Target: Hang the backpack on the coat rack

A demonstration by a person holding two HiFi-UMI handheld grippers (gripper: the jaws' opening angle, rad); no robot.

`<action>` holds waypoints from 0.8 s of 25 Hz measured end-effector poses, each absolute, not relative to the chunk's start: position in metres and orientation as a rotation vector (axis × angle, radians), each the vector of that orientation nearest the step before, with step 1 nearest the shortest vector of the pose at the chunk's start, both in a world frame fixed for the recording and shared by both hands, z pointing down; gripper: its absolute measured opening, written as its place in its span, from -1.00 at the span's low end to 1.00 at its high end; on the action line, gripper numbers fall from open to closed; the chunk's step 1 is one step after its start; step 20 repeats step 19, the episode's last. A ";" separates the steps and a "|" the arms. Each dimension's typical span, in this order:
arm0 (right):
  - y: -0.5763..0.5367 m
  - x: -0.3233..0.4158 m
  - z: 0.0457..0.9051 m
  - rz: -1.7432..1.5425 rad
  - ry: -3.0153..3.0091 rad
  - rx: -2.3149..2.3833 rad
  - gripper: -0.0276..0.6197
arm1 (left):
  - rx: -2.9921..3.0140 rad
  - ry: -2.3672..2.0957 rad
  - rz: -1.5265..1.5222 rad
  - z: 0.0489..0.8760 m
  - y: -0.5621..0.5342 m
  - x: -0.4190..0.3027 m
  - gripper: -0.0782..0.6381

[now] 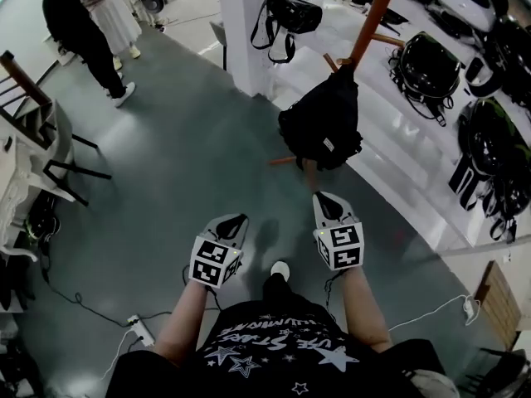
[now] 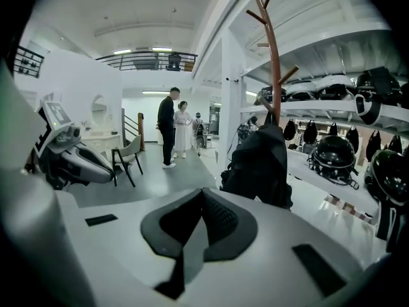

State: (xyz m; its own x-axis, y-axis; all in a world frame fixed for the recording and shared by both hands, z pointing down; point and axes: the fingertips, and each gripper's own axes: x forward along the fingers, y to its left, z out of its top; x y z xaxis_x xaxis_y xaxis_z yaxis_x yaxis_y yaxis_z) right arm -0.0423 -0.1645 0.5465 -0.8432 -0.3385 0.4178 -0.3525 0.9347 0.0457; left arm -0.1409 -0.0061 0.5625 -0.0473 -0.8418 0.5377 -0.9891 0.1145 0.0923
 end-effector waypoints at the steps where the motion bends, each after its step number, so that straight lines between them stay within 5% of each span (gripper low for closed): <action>1: -0.154 -0.041 0.545 0.042 -2.664 0.493 -0.88 | 1.758 -1.939 0.412 0.563 0.007 -0.139 -0.70; 20: 0.041 0.063 0.518 -0.018 -2.674 0.482 -0.88 | 1.737 -1.995 0.364 0.548 0.203 -0.034 -0.70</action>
